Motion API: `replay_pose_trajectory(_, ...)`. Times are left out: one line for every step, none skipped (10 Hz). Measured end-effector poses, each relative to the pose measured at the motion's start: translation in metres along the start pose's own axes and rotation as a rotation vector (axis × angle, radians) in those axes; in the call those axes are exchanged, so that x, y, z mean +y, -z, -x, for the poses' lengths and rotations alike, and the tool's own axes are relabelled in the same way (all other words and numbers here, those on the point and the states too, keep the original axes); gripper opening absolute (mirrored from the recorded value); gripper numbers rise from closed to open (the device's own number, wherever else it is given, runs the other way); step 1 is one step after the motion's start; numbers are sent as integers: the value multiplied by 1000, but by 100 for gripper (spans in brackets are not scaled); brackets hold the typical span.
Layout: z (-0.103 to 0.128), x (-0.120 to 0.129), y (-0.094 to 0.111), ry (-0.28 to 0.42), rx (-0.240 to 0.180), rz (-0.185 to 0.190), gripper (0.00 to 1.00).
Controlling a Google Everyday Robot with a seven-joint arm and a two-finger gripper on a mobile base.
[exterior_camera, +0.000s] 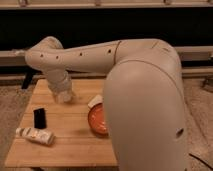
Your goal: Move the arm in a circular motion
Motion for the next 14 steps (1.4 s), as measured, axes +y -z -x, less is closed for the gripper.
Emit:
replay_pose_trajectory(2,3,0,9,-1,4,65)
replay_pose_trajectory(-1,3,-1,16,3,4,65)
replay_pose_trajectory(-5,-2,0,17,1,-2,65)
replay_pose_trajectory(-21,-1,1,16,2,-1,65)
replay_pose_trajectory(-32,3,2,18,1,0,65)
replay_pose_trajectory(-50,6,3,20,1,3,65)
replay_pose_trajectory(-66,6,4,21,2,1,65)
replay_pose_trajectory(-74,8,4,26,1,3,65)
replay_pose_trajectory(-78,5,4,29,-1,4,65)
replay_pose_trajectory(-83,-1,3,33,-2,-3,65)
replay_pose_trajectory(-91,-2,4,37,-5,-6,65)
replay_pose_trajectory(-97,2,6,47,-9,-5,65)
replay_pose_trajectory(-106,8,6,55,-11,-6,65)
replay_pose_trajectory(-112,9,6,58,-13,-8,65)
